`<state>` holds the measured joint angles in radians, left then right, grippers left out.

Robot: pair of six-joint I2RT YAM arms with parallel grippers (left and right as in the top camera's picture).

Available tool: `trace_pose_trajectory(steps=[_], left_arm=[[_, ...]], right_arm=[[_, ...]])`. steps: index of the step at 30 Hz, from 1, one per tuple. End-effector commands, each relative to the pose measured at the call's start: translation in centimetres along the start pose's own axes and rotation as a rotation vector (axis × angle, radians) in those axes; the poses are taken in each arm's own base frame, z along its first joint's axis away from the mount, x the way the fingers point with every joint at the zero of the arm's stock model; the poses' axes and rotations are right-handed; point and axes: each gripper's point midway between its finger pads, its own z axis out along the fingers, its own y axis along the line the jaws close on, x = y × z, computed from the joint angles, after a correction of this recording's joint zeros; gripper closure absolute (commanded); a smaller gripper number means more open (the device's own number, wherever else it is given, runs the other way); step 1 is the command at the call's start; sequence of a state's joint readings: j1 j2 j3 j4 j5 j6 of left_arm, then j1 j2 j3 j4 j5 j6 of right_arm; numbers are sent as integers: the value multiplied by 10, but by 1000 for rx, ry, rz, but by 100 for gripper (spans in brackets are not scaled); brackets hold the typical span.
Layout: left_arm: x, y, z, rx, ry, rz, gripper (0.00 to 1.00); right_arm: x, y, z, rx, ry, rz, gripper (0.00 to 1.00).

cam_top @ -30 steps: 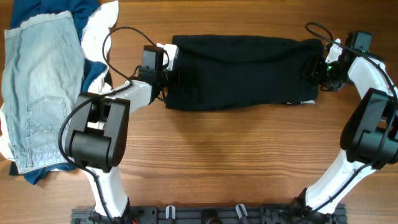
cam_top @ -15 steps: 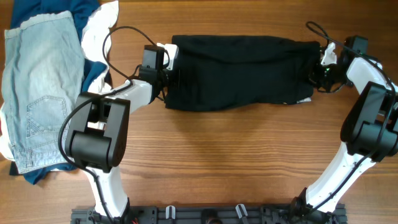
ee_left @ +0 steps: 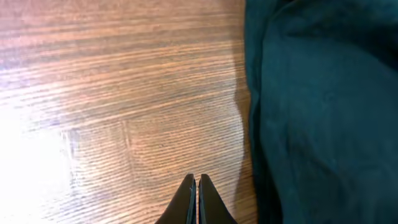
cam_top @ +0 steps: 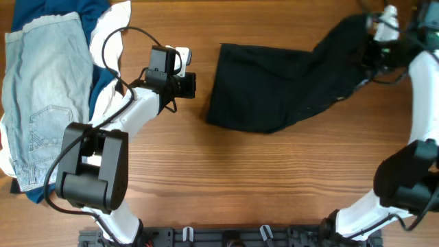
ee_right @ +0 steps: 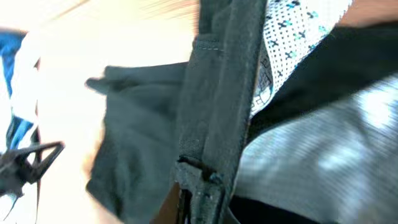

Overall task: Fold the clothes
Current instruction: 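Fold the right half of the shorts leftward over the left half with right gripper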

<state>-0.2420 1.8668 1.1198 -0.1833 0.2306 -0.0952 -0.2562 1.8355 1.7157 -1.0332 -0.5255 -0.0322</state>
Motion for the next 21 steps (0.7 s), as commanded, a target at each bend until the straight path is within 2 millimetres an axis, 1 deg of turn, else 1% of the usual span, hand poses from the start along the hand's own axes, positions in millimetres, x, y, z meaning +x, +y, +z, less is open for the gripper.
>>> trace_pose_trajectory(steps=[1, 2, 3, 4, 5, 9, 10, 11, 12, 14, 16, 17, 18, 20, 21], left_arm=[[-1, -5, -4, 17, -3, -44, 96], [-2, -3, -5, 15, -5, -60, 96], [-3, 0, -7, 10, -9, -81, 96], [-5, 5, -11, 4, -13, -106, 96], [-8, 12, -15, -5, -22, -134, 96], [-14, 45, -30, -49, -41, -219, 96], [-12, 57, -33, -65, -39, -243, 96], [-10, 67, -36, -81, -31, -266, 96], [-7, 73, -37, -89, -24, -279, 96], [-4, 81, -40, -102, -13, -299, 96], [-3, 83, -40, -105, -12, -303, 96], [-4, 83, -40, -104, -13, -302, 96], [-4, 83, -40, -104, -15, -302, 96], [-4, 83, -40, -104, -16, -301, 96], [-4, 83, -40, -104, -16, -301, 96]], right_arm=[[15, 65, 30, -20, 74, -179, 96], [23, 78, 43, -4, 102, -204, 96], [27, 87, 52, 0, 119, -213, 96], [35, 102, 65, -14, 145, -244, 96], [41, 112, 77, -24, 167, -250, 96], [65, 139, 121, -51, 245, -261, 96], [77, 146, 138, -57, 280, -268, 95], [86, 152, 151, -62, 305, -275, 94], [93, 157, 159, -76, 324, -284, 93], [105, 175, 170, -119, 348, -313, 93], [109, 191, 174, -143, 336, -350, 91], [110, 198, 175, -154, 328, -365, 88], [111, 205, 177, -161, 319, -369, 83], [114, 217, 178, -190, 313, -384, 64], [115, 224, 177, -215, 315, -391, 53]])
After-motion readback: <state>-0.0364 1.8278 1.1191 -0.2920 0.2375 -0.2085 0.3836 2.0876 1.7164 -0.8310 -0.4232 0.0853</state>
